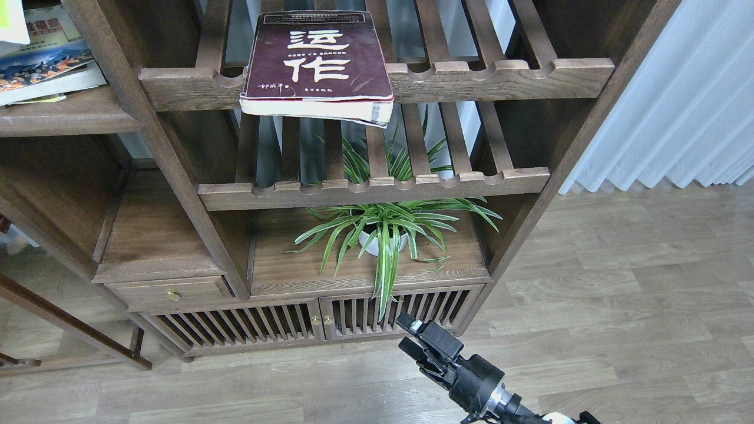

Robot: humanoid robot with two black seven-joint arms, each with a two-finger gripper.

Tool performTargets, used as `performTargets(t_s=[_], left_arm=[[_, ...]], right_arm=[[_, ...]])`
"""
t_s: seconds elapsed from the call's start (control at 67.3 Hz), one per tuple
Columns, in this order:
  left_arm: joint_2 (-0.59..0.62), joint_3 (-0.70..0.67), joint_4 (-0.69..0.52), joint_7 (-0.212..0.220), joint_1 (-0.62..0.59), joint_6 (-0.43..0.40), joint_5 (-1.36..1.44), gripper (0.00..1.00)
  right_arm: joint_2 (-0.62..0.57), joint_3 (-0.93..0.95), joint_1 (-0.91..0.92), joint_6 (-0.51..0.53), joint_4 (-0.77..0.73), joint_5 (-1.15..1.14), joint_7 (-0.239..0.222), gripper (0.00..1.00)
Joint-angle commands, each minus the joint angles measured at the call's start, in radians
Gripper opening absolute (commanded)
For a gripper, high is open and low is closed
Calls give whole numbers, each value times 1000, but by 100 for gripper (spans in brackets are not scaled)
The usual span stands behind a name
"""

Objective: Organize books on shelf

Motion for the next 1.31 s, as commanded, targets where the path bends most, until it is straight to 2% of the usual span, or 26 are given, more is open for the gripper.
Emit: performTargets(t_s=[0.0, 0.089, 0.416, 0.668, 0.98, 1.292], left_arm=[[-1, 0, 8, 0, -1, 0, 44, 30], [-1, -1, 20, 0, -4, 0, 82, 46], [-2, 0, 2, 0, -9, 0, 91, 80], [-1, 3, -115, 0, -12, 0, 122, 91], [22, 8, -193, 0, -1, 0, 162, 93], [189, 134, -326, 0, 0, 0, 166, 99]], right_arm=[[0, -1, -1, 0, -1, 0, 0, 100], [0, -1, -3, 0, -3, 0, 0, 100], [0, -4, -7, 0, -4, 0, 0, 100], [0, -4, -14, 0, -4, 0, 0, 100], [0, -4, -17, 0, -4, 0, 0, 100], [0, -4, -17, 0, -10, 1, 0, 100]])
